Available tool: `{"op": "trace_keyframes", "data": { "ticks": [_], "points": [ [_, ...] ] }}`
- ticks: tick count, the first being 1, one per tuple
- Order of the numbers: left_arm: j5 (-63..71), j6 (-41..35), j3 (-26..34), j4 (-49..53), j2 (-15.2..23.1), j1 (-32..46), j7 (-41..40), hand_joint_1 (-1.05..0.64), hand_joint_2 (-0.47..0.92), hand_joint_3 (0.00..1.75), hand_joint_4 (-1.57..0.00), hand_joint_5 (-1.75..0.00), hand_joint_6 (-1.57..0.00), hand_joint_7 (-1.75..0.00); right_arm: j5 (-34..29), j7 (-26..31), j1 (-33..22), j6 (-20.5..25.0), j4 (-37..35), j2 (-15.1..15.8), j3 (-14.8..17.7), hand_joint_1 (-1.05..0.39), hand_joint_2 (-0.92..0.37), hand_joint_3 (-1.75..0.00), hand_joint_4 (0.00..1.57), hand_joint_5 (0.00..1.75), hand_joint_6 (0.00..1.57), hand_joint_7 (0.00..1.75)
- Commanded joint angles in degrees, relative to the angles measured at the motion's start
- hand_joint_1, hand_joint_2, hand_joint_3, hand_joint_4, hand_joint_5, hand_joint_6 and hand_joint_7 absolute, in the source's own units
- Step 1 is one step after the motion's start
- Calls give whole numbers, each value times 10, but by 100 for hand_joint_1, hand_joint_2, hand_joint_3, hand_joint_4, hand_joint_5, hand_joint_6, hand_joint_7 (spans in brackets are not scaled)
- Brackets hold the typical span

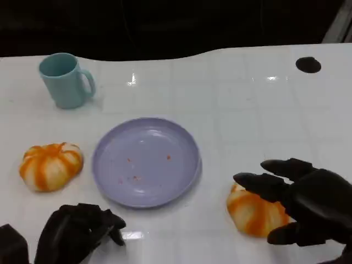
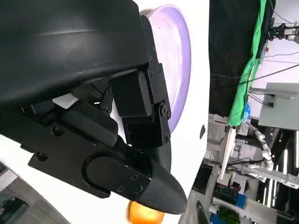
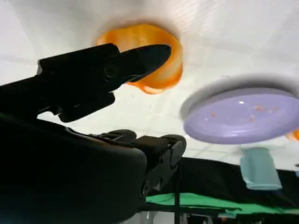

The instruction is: Grasp the bread from the table and place it into the plate.

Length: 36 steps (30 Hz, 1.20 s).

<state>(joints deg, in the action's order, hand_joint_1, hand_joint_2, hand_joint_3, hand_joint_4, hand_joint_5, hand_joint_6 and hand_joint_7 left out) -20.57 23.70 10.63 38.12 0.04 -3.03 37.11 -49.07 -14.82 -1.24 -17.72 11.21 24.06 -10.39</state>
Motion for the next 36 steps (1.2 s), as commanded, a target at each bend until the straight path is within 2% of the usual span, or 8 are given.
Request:
{"op": "trace_keyframes", "data": {
  "ticks": [1, 24, 29, 31, 32, 34, 35, 36],
  "points": [
    [0, -2, 3, 1, 6, 3, -2, -105, 82, 0, -76, -165, -157, -16, -22, 33, 20, 9, -37, 11, -21, -59, -88, 0, 15, 13, 23, 0],
    [1, -13, 2, -18, 5, 12, -8, -105, 81, 0, -77, -164, -157, -18, -54, 87, 87, 53, -174, 20, -98, -60, -92, -4, 16, 10, 25, 1],
    [3, -9, 1, -17, 4, 12, -9, -105, 82, 0, -77, -164, -157, -18, -56, 87, 104, 61, -197, 17, -113, -51, -92, -13, 35, 16, 41, 6],
    [3, -8, 1, -17, 4, 12, -9, -105, 82, 0, -78, -165, -157, -18, -47, 97, 111, 54, -211, 15, -116, -40, -92, -16, 67, 40, 58, 7],
    [3, -8, 1, -17, 3, 12, -9, -105, 82, 0, -78, -165, -157, -18, -37, 113, 115, 46, -225, 8, -114, -38, -92, -17, 72, 47, 62, 6],
    [3, -8, 1, -18, 3, 13, -9, -105, 82, 0, -78, -165, -157, -18, -28, 140, 121, 36, -247, 2, -115, -31, -92, -39, 76, 131, 95, 13],
    [3, -7, 1, -18, 3, 13, -9, -105, 82, 0, -77, -165, -157, -18, -25, 153, 126, 30, -259, 0, -117, -30, -92, -44, 76, 144, 101, 14],
    [4, -6, 1, -18, 3, 13, -9, -105, 82, 0, -77, -165, -157, -18, -26, 166, 131, 25, -269, -1, -120, -29, -92, -47, 75, 159, 102, 43]
  ]
}}
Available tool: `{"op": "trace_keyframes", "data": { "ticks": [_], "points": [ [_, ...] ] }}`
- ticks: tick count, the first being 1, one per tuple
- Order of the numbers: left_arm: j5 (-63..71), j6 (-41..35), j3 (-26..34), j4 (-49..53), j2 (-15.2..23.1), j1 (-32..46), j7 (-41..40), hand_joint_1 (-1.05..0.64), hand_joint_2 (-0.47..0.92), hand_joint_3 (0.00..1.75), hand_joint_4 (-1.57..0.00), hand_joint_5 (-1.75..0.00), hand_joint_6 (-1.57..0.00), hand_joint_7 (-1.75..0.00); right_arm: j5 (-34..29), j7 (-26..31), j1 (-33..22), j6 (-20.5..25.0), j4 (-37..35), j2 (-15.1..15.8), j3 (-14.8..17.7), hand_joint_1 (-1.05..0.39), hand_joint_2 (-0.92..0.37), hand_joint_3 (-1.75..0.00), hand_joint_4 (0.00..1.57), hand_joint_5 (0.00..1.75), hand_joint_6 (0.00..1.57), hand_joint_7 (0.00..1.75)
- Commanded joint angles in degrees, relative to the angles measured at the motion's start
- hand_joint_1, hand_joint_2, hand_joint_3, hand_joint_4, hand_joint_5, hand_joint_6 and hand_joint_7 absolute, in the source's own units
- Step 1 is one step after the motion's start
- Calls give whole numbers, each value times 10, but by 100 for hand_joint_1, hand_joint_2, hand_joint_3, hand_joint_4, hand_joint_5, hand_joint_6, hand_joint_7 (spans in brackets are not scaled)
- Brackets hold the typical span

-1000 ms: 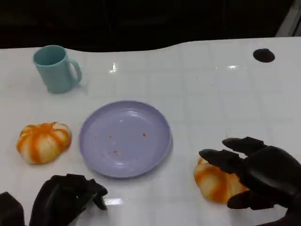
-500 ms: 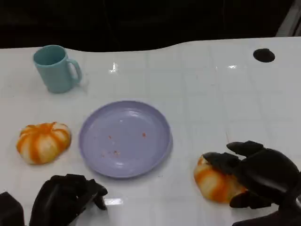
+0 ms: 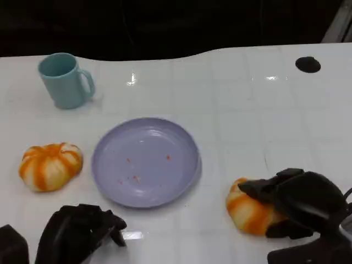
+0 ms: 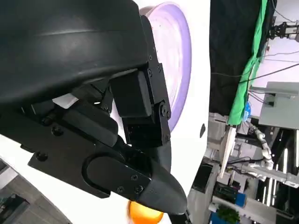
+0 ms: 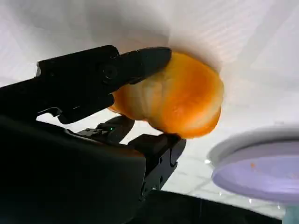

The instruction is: Grasp the bread from the table and place it into the plate.

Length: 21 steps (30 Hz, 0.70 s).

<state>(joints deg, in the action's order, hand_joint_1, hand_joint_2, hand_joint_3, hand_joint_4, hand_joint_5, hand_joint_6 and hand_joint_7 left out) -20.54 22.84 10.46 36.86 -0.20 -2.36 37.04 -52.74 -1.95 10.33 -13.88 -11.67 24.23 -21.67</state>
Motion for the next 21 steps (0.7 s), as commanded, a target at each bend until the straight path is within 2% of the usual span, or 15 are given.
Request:
{"op": "trace_keyframes", "data": {
  "ticks": [1, 2, 4, 6, 9, 13, 17, 21],
  "points": [
    [4, 2, 3, -5, 5, 6, -9, -105, 82, 0, -77, -164, -157, -18, 11, 49, 19, -19, -48, -4, -10, -28, -92, -49, 77, 168, 90, 89],
    [4, 1, 3, -6, 5, 7, -9, -105, 82, 0, -77, -164, -157, -18, 11, 59, 23, -22, -56, -6, -12, -28, -92, -50, 77, 171, 83, 110],
    [3, 0, 3, -6, 5, 7, -9, -105, 82, 0, -78, -164, -157, -18, 12, 73, 28, -25, -66, -7, -16, -28, -92, -53, 75, 174, 74, 130],
    [2, 0, 3, -5, 5, 6, -8, -105, 82, 0, -78, -164, -157, -18, 8, 101, 33, -30, -76, -9, -20, -28, -91, -54, 75, 174, 70, 141],
    [2, 2, 3, -3, 5, 5, -6, -105, 82, 0, -78, -164, -157, -18, 8, 159, 39, -44, -96, -16, -23, -28, -87, -54, 75, 175, 68, 146],
    [0, -2, 4, -4, 4, 5, -7, -105, 81, 0, -78, -164, -157, -18, 14, 259, 51, -78, -140, -31, -20, -22, -72, -60, 79, 175, 62, 170],
    [2, 1, 3, -5, 3, 6, -7, -105, 82, 0, -78, -165, -157, -18, 40, 318, 66, -121, -171, -49, -13, -16, -53, -92, 84, 175, 64, 172],
    [4, 3, 2, -6, 3, 6, -8, -105, 82, 1, -77, -165, -157, -18, 99, 315, 71, -159, -183, -70, 1, -13, -37, -118, 90, 175, 78, 152]
  ]
}}
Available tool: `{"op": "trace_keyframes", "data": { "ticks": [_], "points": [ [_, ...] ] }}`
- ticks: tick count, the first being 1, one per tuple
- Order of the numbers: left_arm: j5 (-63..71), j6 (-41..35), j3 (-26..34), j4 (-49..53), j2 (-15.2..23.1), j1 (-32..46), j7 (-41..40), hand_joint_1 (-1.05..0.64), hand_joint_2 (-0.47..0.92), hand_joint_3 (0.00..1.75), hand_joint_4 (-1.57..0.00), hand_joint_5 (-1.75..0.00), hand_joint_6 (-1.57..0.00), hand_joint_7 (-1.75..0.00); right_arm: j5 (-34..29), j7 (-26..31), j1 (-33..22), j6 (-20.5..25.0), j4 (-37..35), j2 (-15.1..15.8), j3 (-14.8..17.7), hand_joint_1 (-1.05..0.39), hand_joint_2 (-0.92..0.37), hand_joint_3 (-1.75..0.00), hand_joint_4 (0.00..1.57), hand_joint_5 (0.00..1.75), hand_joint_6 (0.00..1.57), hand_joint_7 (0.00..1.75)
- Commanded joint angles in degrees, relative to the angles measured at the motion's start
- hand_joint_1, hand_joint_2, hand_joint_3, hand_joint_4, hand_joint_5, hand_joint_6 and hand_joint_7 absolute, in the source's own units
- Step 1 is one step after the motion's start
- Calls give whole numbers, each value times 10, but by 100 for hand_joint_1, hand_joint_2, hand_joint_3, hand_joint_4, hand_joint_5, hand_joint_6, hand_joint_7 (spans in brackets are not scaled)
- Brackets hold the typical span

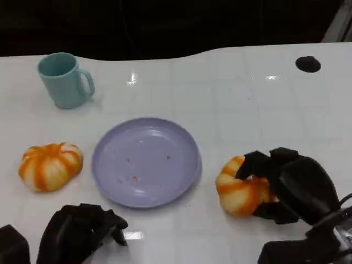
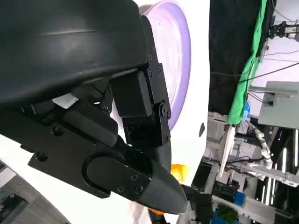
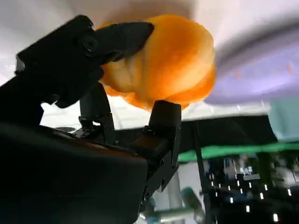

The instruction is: Grasp the bread from the table and place it into the plate.

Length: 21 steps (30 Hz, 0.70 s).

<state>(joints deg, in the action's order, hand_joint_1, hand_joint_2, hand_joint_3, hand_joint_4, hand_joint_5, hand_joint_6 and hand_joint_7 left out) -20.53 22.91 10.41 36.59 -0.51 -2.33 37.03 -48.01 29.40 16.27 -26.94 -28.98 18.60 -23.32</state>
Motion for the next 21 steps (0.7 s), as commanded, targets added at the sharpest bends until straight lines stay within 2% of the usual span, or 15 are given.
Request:
{"op": "trace_keyframes", "data": {
  "ticks": [1, 10, 17, 21],
  "points": [
    [3, 1, 3, -3, 6, 6, -7, -105, 82, 1, -77, -165, -157, -18, 67, -5, 12, -35, -10, -19, 21, -13, -34, -125, 91, 175, 80, 150],
    [3, 3, 4, 6, 6, 3, -10, -104, 82, 0, -77, -164, -157, -17, 117, -41, 32, -57, -18, -60, 24, -11, -23, -146, 97, 175, 86, 153],
    [3, 8, 4, 7, 6, 7, -7, -105, 82, 0, -77, -164, -157, -17, 133, -46, 61, -81, -38, -92, 24, -6, -13, -157, 101, 175, 82, 169],
    [1, 5, 4, 7, 7, 7, -5, -105, 82, 0, -77, -165, -157, -18, 138, -50, 90, -80, -59, -118, 22, -2, -11, -163, 102, 175, 79, 172]
  ]
}}
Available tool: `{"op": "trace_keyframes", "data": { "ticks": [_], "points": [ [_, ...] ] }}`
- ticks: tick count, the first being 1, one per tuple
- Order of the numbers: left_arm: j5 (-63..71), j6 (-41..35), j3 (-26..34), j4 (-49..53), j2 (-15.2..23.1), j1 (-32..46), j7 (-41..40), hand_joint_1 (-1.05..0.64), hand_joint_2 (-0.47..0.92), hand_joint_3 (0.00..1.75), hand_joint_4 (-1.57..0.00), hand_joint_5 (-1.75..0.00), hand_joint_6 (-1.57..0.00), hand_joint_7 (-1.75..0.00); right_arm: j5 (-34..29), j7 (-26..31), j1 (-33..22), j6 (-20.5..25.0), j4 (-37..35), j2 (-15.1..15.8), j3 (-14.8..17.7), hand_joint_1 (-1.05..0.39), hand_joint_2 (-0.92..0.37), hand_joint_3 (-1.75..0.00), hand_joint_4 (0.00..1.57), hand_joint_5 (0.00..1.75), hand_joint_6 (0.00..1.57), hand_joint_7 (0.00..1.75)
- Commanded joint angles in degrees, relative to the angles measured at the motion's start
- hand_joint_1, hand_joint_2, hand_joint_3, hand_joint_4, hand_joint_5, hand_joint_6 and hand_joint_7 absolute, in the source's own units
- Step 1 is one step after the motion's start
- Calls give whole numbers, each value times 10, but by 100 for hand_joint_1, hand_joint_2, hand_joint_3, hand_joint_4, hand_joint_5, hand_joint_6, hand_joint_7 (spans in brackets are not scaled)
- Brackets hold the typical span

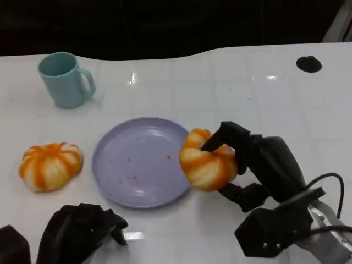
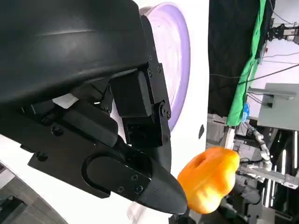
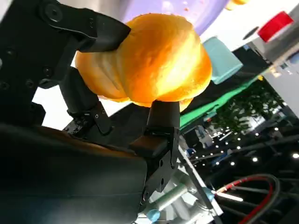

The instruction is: Grasp the bread from the table and place it into the plate.

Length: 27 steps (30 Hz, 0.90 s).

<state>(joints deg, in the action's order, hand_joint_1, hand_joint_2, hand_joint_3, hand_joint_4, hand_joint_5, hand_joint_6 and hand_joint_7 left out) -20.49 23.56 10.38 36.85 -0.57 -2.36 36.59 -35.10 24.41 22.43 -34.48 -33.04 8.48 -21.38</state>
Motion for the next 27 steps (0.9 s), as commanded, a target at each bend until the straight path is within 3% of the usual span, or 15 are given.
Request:
{"op": "trace_keyframes", "data": {
  "ticks": [1, 5, 10, 17, 23, 26, 27],
  "points": [
    [0, -2, 4, 4, 8, 8, 0, -105, 82, 0, -77, -165, -157, -18, 7, 0, 35, -4, -24, -21, 1, -1, -11, -164, 102, 175, 79, 172],
    [-1, -4, 3, 0, 7, 10, 0, -105, 82, 0, -76, -165, -157, -18, -8, 13, 68, -3, -63, -46, -9, -1, -11, -162, 102, 175, 78, 172],
    [2, -2, 0, -5, 4, 14, -4, -105, 81, 0, -77, -165, -157, -19, -11, 23, 103, -9, -119, -72, -24, -3, -16, -158, 101, 175, 85, 159],
    [3, -3, -3, -10, 4, 20, -4, -105, 81, 0, -78, -164, -157, -19, -24, 64, 152, -19, -220, -114, -44, -4, -25, -147, 97, 175, 82, 160],
    [5, -3, -4, -12, 4, 23, -5, -105, 80, 0, -78, -164, -157, -19, -10, 54, 188, -15, -290, -149, -44, -7, -32, -139, 90, 175, 79, 155],
    [6, 2, -4, -10, 3, 23, -4, -105, 81, 0, -78, -164, -157, -19, 4, 36, 199, -7, -311, -161, -38, -6, -34, -131, 79, 166, 78, 131],
    [6, 2, -4, -10, 3, 23, -4, -105, 81, 0, -78, -164, -157, -19, 6, 31, 201, -5, -314, -163, -38, -7, -38, -121, 75, 154, 77, 114]
  ]
}}
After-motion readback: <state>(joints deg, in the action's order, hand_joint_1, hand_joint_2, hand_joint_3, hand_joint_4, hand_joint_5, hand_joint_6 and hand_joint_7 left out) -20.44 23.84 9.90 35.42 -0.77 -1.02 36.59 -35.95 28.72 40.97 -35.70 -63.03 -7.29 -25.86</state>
